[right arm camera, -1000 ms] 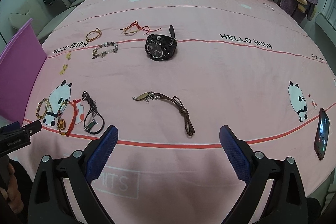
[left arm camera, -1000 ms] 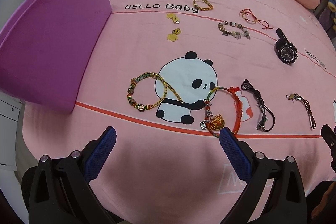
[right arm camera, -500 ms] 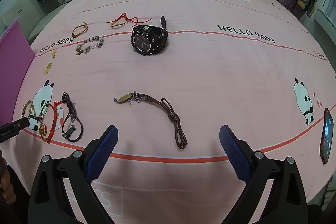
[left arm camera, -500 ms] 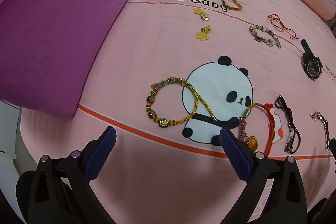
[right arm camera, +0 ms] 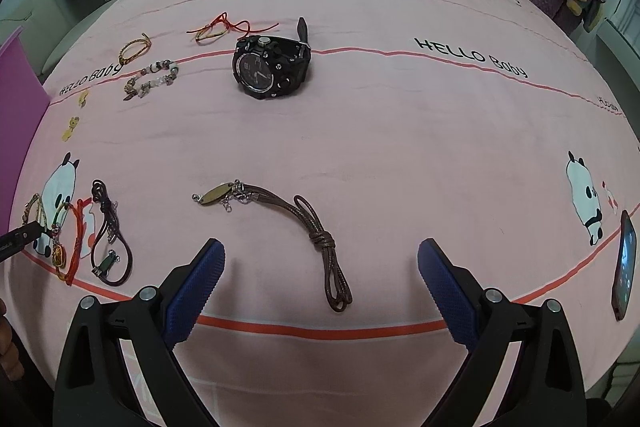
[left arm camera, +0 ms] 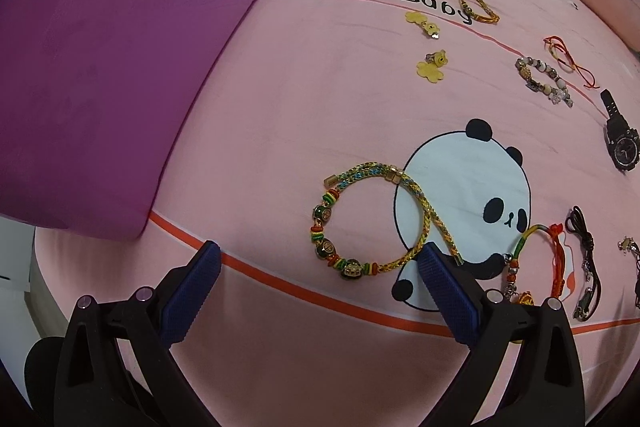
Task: Organize jewelry
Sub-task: 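Move right tool to brown leather cord bracelet while left tool approaches yellow-green braided bracelet, then close right tool on brown leather cord while left tool closes on braided bracelet, then lift both held bracelets and carry them over the purple tub, then open both tools to drop the bracelets into the purple tub, then move both open tools back over the remaining jewelry on the bed, then move left tool to red string charm bracelet while right tool approaches black cord necklace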
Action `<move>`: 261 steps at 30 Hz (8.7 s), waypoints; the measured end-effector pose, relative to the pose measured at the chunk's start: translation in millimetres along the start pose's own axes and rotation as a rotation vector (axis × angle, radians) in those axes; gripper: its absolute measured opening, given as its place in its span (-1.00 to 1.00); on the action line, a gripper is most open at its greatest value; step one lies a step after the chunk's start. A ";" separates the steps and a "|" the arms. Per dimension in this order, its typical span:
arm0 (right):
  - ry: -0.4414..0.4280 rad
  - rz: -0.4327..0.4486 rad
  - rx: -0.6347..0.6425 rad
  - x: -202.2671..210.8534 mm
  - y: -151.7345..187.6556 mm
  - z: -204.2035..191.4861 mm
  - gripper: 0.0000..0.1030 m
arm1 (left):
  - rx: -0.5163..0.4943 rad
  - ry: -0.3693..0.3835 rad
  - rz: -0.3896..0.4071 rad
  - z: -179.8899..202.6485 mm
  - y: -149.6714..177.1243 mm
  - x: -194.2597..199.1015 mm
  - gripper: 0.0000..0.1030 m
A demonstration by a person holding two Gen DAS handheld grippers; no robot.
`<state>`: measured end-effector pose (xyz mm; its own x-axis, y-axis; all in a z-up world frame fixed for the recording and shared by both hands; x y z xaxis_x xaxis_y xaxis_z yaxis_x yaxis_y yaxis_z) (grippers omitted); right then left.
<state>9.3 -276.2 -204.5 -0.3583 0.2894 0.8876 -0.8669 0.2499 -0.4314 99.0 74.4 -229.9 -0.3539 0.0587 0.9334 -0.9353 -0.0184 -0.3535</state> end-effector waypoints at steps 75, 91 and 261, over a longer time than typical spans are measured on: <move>-0.188 0.052 -0.009 33.6 7.2 -16.6 -0.80 | -0.176 0.207 0.094 69.5 7.8 56.3 -0.86; -0.299 0.164 0.071 132.3 -20.6 -66.5 -0.80 | -0.157 0.295 0.163 54.7 -4.7 131.3 -0.86; -0.175 0.047 0.172 12.1 16.1 -111.0 0.07 | -0.178 0.189 0.063 80.2 22.6 9.1 0.84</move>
<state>29.5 -166.1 -218.6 -0.4409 0.1292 0.8882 -0.8889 0.0745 -0.4521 74.3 -5.6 -224.4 -0.3890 0.2486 0.8870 -0.8900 0.1471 -0.4316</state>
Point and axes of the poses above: each gripper's, at about its wrist camera, not at the fingertips, and x roughly against the way its jaws point, z to its right, y to its underside, the point moved 8 cm from there along -x, roughly the way its jaws point, and after that the axes turned 9 degrees about y, right-handed, at the moved point
